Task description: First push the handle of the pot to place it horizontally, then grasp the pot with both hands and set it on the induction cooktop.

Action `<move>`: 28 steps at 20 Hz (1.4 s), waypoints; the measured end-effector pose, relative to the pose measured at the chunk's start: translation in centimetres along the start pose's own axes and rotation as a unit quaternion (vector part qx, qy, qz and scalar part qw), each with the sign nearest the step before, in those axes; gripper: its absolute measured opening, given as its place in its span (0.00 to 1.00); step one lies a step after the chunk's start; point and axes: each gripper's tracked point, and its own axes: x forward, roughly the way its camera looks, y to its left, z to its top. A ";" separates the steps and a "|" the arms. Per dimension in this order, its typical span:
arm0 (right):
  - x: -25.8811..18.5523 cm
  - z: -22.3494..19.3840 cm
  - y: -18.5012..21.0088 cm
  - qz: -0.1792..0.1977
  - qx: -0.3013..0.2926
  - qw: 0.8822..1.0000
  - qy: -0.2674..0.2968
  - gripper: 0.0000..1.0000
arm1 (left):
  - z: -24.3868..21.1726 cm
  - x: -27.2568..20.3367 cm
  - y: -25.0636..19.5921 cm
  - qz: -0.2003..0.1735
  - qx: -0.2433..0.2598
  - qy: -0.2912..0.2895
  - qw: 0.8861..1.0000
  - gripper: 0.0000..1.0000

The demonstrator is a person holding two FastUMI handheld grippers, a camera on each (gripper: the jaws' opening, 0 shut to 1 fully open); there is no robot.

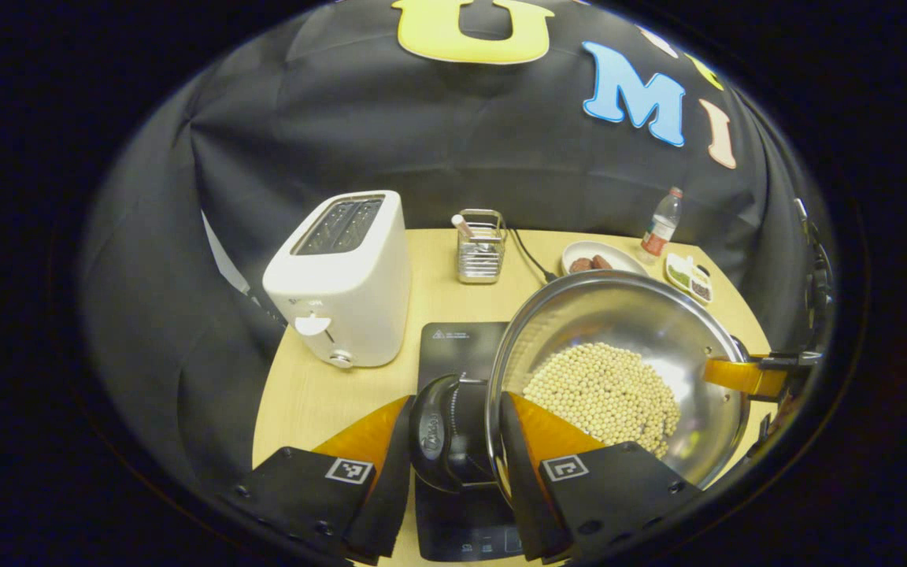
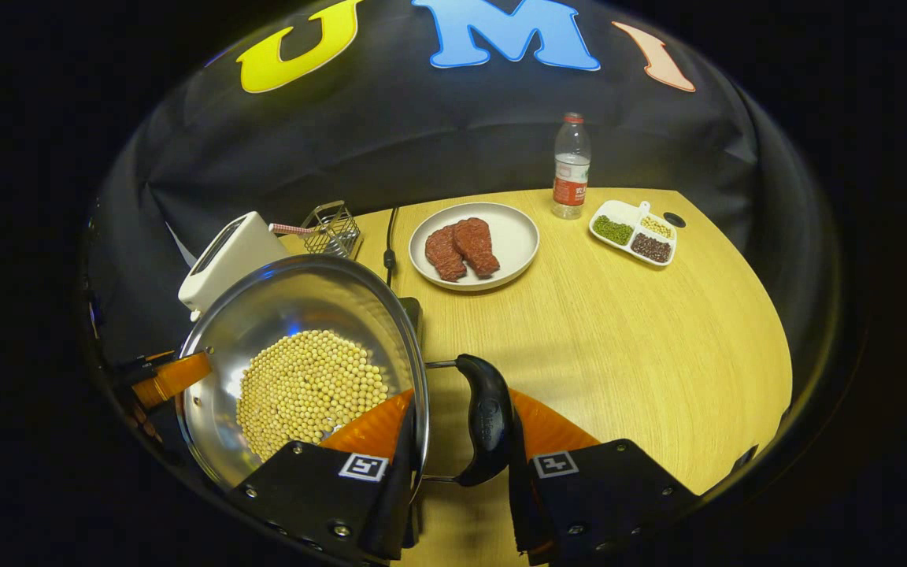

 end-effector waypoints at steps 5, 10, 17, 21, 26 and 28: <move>1.2 -0.5 1.5 -0.001 0.005 1.000 0.005 0.52 | 0.0 1.2 1.7 0.004 -0.003 0.004 1.000 0.60; 2.3 -0.6 2.8 -0.004 0.005 1.000 0.009 0.52 | -0.1 2.5 3.1 0.005 -0.004 0.008 1.000 0.60; 3.0 -0.8 3.2 -0.025 0.008 1.000 0.003 0.52 | -0.3 4.4 3.9 -0.010 -0.008 0.014 1.000 0.64; 3.4 -1.1 3.5 -0.028 0.014 1.000 0.001 0.52 | -0.3 5.3 4.0 -0.016 -0.014 0.018 1.000 0.64; 4.0 -0.7 3.7 -0.024 0.017 1.000 -0.008 0.52 | -0.2 4.5 4.9 -0.016 -0.012 0.009 1.000 0.64; 3.9 -0.6 3.9 -0.022 0.018 1.000 -0.011 0.52 | -0.3 4.4 4.9 -0.015 -0.017 0.006 1.000 0.66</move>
